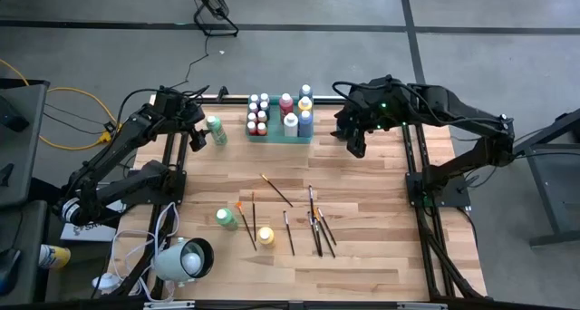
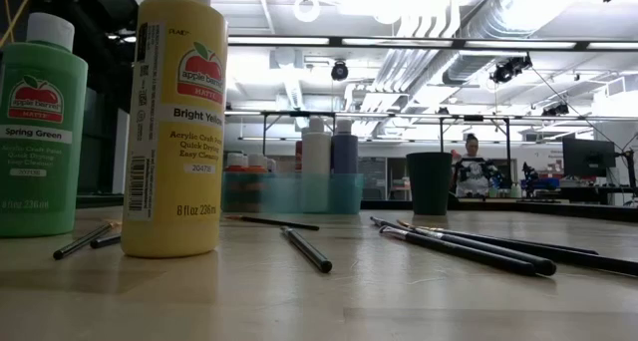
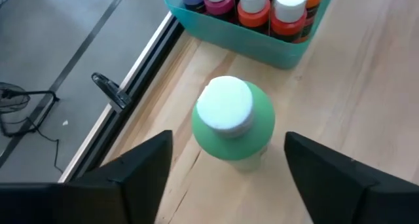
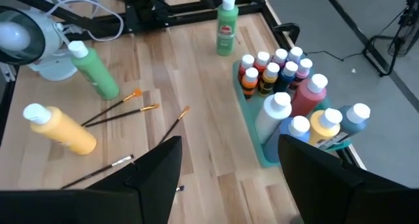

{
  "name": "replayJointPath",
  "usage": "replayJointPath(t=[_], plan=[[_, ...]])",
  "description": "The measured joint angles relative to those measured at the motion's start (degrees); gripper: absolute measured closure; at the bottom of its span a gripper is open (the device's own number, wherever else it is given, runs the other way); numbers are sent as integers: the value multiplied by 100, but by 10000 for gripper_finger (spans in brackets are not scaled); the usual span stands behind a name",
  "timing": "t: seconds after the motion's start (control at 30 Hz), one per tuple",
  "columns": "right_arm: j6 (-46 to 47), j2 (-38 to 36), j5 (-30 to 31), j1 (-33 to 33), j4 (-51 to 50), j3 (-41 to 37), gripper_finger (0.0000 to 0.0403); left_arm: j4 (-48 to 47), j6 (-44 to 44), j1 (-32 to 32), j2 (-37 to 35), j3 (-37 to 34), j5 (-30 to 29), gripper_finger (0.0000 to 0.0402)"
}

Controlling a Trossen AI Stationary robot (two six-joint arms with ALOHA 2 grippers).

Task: Pick & Place Paint Supplies
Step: Put the green paint bottle into the green bin

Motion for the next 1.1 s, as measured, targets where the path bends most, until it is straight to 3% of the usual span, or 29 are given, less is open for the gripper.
replayJointPath(t=[0.2, 0.37, 0.5, 0.67, 1.1], plan=[[-2, 0, -116, -122, 1, 0, 157, 338, 0, 0, 0, -294, 35, 72], [-4, 0, -140, -128, 4, 0, 157, 797, -7, -1, 9, -726, 136, 71], [-4, 0, -142, -126, 6, 0, 157, 860, -423, 0, 4, -845, -301, 71], [-4, 0, -142, -126, 9, 0, 157, 1041, -743, -2, 4, -1095, -154, 71], [-105, 0, -98, -126, 199, 0, 157, 2918, -960, -2, 111, -2053, -154, 71]])
